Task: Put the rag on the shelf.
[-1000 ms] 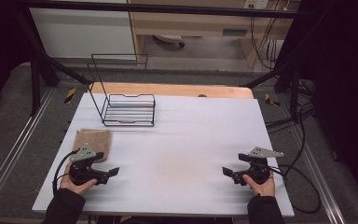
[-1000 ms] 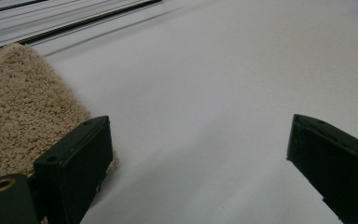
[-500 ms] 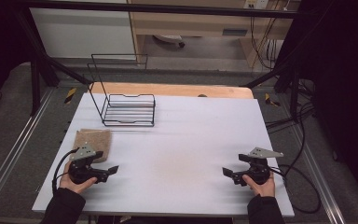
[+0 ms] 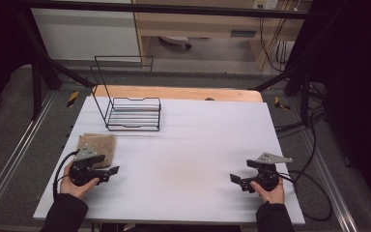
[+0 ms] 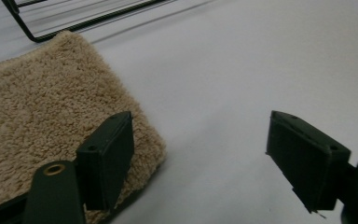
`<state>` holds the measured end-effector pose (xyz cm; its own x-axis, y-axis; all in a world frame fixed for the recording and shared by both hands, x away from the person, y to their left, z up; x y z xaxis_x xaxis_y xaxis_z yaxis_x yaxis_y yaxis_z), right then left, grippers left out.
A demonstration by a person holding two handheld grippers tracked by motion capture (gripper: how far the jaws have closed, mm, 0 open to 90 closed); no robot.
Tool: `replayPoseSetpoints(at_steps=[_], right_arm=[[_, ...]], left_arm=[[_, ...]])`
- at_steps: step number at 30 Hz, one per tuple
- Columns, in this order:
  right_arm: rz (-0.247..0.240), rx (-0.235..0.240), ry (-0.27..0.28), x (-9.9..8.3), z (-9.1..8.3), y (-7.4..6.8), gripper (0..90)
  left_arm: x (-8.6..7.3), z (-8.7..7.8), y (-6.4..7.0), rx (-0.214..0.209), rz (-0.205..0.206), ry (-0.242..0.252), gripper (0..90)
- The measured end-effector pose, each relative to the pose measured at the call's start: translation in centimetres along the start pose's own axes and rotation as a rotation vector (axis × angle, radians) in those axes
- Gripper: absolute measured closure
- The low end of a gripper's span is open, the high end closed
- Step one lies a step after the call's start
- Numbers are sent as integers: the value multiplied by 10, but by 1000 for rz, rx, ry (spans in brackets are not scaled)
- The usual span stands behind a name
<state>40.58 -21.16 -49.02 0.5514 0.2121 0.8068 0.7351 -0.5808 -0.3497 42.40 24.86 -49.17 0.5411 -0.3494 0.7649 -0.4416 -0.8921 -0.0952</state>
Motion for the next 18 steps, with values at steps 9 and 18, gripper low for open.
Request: replayPoseSetpoints(at_steps=[9,18], right_arm=[[-4,-2,-6,-1,1,1,14],[-3,-2,-9,-1,1,0,15]], left_arm=[[2,7,-8,56,6,-15,496],[-4,13,-12,86,15,-58,630]])
Point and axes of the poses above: each handheld gripper's, and its own axes: z roughly forward along the jaws, x roughly out of its top, y roughly to its right, the point moved 9 cm from there along z, roughly forward along the jaws, and after that the axes turned 14 degrees about x, right-handed, at the moved point
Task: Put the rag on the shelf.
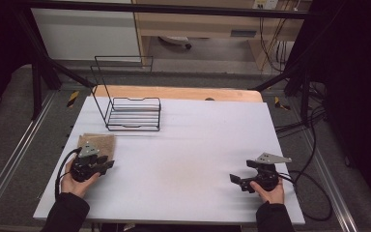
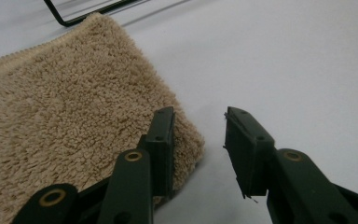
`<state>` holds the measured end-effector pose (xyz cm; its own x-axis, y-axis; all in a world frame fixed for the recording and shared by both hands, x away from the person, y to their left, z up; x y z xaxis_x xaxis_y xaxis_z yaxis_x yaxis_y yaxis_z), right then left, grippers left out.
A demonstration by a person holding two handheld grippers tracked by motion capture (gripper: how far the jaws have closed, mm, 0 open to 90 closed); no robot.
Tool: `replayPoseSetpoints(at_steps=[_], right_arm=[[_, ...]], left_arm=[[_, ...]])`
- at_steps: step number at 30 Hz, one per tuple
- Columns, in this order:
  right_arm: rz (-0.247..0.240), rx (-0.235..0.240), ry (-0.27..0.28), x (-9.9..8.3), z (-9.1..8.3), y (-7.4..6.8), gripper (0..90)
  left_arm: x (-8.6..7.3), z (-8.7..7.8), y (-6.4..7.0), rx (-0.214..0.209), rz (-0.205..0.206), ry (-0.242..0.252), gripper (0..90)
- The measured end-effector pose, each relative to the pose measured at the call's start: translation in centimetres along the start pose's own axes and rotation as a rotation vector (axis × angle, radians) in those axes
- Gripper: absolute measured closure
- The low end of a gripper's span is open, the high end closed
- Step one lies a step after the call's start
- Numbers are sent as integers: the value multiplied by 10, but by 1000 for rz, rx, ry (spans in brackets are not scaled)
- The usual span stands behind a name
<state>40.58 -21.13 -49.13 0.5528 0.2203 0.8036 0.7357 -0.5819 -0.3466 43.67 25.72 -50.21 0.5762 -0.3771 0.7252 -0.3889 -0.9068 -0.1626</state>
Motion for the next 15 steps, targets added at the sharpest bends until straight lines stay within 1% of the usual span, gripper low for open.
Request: replayPoseSetpoints(at_steps=[1,4,9,14,15], right_arm=[[0,0,0,0,0,0,15],[0,-1,0,0,0,0,15],[0,-1,-1,0,0,0,16],[-3,0,4,0,0,0,16],[3,1,8,1,-1,0,16]], left_arm=[[-1,2,0,7,7,-9,638],[-2,4,-1,16,14,-16,659],[-3,7,-4,55,26,-28,742],[-3,8,-4,64,28,-34,792],[-3,8,-4,67,32,-39,801]])
Point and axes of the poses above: each handheld gripper's, and its own axes: z roughly forward along the jaws, x roughly out of its top, y roughly to its right, the point moved 9 cm from there along z, roughly forward along the jaws, and after that the axes turned 14 degrees about x, right-handed, at the moved point
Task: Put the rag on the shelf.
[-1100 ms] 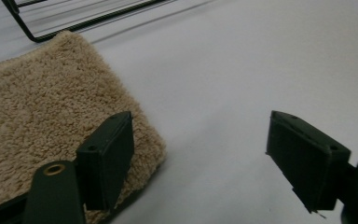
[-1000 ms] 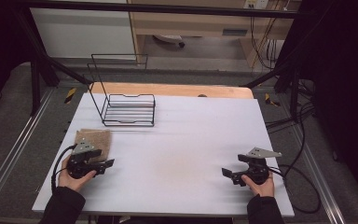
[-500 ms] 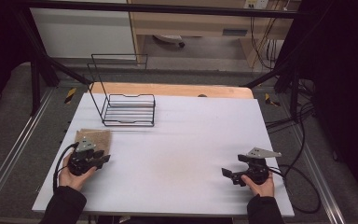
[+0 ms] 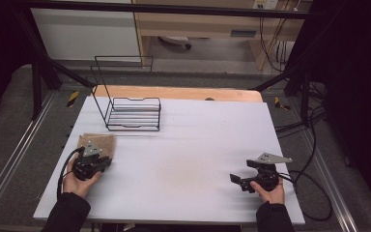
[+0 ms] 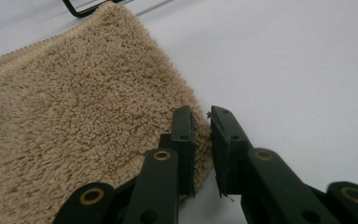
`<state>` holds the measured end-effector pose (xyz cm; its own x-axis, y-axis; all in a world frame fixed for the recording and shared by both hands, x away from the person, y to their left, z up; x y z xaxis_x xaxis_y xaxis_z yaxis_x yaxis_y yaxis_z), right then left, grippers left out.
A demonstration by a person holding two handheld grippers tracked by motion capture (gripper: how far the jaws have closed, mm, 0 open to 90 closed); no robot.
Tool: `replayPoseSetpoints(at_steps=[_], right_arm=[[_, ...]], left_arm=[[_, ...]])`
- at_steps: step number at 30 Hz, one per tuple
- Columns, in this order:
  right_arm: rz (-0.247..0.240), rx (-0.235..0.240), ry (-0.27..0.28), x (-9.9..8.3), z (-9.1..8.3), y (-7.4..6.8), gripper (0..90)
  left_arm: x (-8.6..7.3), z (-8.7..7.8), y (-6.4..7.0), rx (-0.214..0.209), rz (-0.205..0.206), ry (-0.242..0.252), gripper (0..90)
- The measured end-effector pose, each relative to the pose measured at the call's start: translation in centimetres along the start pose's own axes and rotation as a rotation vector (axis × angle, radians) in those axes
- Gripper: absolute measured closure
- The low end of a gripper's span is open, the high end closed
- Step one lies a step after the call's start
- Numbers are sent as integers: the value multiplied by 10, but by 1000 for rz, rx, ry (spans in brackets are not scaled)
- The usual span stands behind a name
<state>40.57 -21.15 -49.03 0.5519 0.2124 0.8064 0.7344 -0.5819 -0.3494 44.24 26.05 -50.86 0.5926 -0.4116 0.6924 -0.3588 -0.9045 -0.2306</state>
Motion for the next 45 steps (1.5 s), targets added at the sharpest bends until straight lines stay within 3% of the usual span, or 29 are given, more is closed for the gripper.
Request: replayPoseSetpoints(at_steps=[5,14,22,28,36,45], right_arm=[[-2,0,-9,-1,1,0,17],[-6,0,-12,-1,1,0,19],[-6,2,-10,-1,1,0,20],[-7,1,-11,-1,0,0,20],[-10,2,-9,-1,0,0,20],[-11,3,-10,-1,1,0,21]], left_arm=[[1,0,1,14,3,-10,843],[3,-1,-2,-17,-44,-10,870],[13,-17,-7,-54,-133,50,877],[18,-25,-5,-70,-146,65,878],[27,-38,11,-112,-152,86,877],[33,-45,38,-151,-125,92,877]])
Point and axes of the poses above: each handheld gripper's, and its own axes: z roughly forward along the jaws, x roughly out of its top, y roughly to its right, the point moved 9 cm from there along z, roughly forward along the jaws, and after that the axes turned 14 degrees about x, right-handed, at the moved point
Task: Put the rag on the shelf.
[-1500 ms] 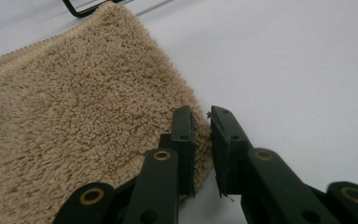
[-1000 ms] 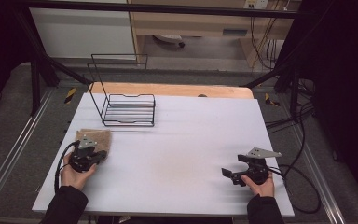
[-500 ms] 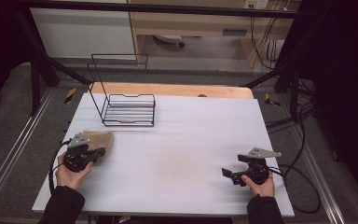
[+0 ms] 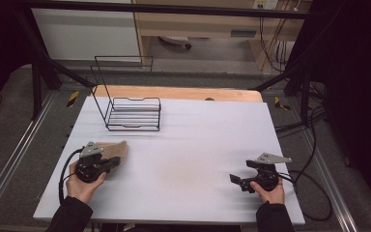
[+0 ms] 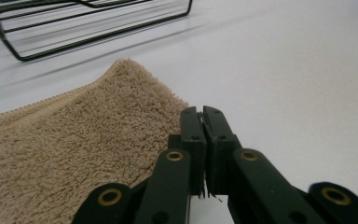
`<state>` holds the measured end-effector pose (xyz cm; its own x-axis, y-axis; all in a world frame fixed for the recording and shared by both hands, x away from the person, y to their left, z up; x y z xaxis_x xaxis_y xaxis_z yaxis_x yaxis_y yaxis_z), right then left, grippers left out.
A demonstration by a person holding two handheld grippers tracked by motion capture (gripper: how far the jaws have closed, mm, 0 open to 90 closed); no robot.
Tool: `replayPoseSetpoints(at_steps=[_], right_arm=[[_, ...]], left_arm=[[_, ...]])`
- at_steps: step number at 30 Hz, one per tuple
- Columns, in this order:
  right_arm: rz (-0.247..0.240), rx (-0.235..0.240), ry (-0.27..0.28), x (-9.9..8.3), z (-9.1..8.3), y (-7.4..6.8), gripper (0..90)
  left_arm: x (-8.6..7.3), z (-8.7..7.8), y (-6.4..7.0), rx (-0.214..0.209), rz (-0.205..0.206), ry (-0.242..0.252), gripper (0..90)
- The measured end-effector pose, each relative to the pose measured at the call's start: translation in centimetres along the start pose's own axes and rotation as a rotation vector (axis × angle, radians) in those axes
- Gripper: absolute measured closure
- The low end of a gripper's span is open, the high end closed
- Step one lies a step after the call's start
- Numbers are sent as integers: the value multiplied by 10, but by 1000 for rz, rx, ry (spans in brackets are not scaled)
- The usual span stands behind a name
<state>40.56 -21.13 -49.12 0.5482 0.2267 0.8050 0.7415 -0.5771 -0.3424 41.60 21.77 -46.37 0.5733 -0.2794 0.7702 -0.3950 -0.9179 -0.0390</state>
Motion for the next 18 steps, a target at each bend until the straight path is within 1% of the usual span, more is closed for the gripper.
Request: replayPoseSetpoints(at_steps=[4,6,11,15,18], right_arm=[[-1,1,-1,0,0,0,21],[0,0,-1,0,0,0,21],[0,-1,-3,0,0,0,21],[-1,-4,-4,-1,0,0,21],[0,-6,-5,-1,0,0,22]], left_arm=[[0,1,13,-19,13,-2,877],[1,2,19,-30,13,-3,876],[2,4,31,-32,22,-5,876],[3,8,40,-35,30,-13,875],[5,12,45,-33,21,-19,875]])
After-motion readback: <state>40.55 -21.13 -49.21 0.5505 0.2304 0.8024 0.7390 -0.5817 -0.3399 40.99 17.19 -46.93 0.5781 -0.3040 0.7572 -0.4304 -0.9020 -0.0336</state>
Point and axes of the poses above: each handheld gripper's, and its own axes: z roughly forward along the jaws, x roughly out of its top, y roughly to its right, the point moved 9 cm from there along z, roughly forward along the jaws, and after that the axes turned 14 degrees about x, right-handed, at the moved point
